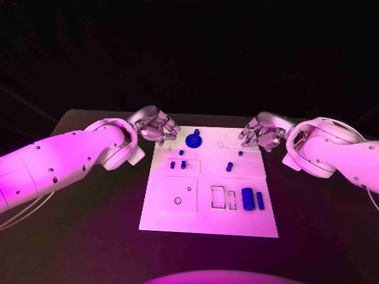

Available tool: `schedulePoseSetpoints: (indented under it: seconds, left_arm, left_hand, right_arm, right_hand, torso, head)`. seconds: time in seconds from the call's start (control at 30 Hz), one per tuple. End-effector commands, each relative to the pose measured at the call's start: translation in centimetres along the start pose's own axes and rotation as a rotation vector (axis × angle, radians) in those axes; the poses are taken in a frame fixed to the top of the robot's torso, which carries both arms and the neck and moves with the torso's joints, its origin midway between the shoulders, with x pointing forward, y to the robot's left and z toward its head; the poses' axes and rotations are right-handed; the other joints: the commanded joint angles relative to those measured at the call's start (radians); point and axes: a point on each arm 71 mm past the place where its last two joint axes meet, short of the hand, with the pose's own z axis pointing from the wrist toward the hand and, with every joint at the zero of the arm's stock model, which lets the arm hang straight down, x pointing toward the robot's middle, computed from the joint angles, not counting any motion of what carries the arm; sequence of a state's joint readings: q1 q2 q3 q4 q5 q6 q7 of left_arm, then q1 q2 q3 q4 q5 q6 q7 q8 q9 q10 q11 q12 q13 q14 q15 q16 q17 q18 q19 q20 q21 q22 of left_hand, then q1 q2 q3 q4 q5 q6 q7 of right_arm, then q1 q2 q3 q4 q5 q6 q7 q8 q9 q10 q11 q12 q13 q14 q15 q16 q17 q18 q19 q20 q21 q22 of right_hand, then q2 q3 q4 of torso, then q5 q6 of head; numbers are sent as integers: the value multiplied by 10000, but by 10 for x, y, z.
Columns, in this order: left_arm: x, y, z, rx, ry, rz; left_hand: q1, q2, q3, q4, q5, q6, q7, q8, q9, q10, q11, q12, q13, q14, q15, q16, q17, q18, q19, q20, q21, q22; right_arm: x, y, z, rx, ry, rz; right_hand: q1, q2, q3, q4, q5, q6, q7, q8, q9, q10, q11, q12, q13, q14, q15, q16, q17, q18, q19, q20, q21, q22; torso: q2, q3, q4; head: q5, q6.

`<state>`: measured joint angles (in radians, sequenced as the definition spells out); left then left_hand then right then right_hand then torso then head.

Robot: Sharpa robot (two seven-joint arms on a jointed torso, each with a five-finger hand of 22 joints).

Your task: Assemble the parts on the task board

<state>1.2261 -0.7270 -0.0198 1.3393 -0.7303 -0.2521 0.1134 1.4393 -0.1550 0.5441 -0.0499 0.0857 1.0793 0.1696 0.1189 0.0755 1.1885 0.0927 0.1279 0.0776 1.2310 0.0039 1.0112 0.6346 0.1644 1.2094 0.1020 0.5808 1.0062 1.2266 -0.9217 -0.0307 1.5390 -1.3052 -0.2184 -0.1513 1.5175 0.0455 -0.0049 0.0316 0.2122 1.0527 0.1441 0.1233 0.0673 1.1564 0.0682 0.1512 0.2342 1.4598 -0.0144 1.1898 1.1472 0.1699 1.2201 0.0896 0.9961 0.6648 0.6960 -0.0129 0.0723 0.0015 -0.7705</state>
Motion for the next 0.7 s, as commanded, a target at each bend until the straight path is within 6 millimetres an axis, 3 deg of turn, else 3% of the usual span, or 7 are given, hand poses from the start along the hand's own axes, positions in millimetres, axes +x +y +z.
schedulePoseSetpoints:
  seconds: [0.03,0.1,0.2,0.37,0.7]
  left_arm:
    - [-3,2,-10,-278,-1757,-5135]
    - [-1,3,-14,-385,-1830,-5834]
    - [1,5,-21,-459,-1893,-6804]
    - [-1,8,-27,-537,-1963,-7458]
    - [1,7,-31,-543,-1791,-7755]
  left_hand:
    - [-126,98,16,61,37,55,25,39,-18,57,29,60,8,-60,13,-95,-126,185,-67,-1,-63,-29]
    - [-262,103,-54,127,27,52,15,48,-25,40,26,90,10,-70,29,-143,-198,178,-81,15,-106,-58]
    - [-477,91,-214,229,15,30,-8,57,-38,3,16,138,12,-110,43,-228,-330,177,-107,40,-205,-128]
    - [-617,87,-379,286,13,0,-23,67,-48,-40,8,193,16,-142,47,-292,-441,183,-109,55,-314,-213]
    - [-610,87,-417,267,20,-19,-18,67,-53,-63,11,211,16,-201,44,-379,-578,186,-109,55,-358,-249]
  right_arm:
    - [4,3,-1,20,-284,-2555]
    - [6,4,-1,-20,-316,-2871]
    - [10,6,-1,-12,-207,-3369]
    - [17,8,1,15,88,-3788]
    - [26,10,7,-36,316,-3954]
  right_hand:
    - [-87,-207,110,14,-84,49,-87,-108,-8,-94,6,-194,-191,395,15,109,71,-121,94,-13,90,88]
    - [-122,-263,144,21,-124,45,-115,-152,-9,-154,-5,-298,-306,405,11,132,90,-122,106,-17,112,114]
    - [-203,-341,182,53,-200,60,-137,-206,-6,-229,3,-431,-472,415,21,147,101,-128,115,-20,133,139]
    - [-298,-439,233,93,-327,48,-125,-299,-8,-339,56,-579,-684,418,69,144,90,-136,109,2,139,147]
    - [-231,-399,437,61,-358,95,-127,-371,0,-341,53,-656,-892,418,73,134,69,-132,115,11,157,169]
  torso:
    - [18,-5,2]
    - [19,-15,12]
    - [13,-26,8]
    - [24,4,-15]
    - [24,5,-4]
  head:
    - [-118,22]
    - [-227,1]
    - [-287,-10]
    - [-253,-3]
    - [-292,-31]
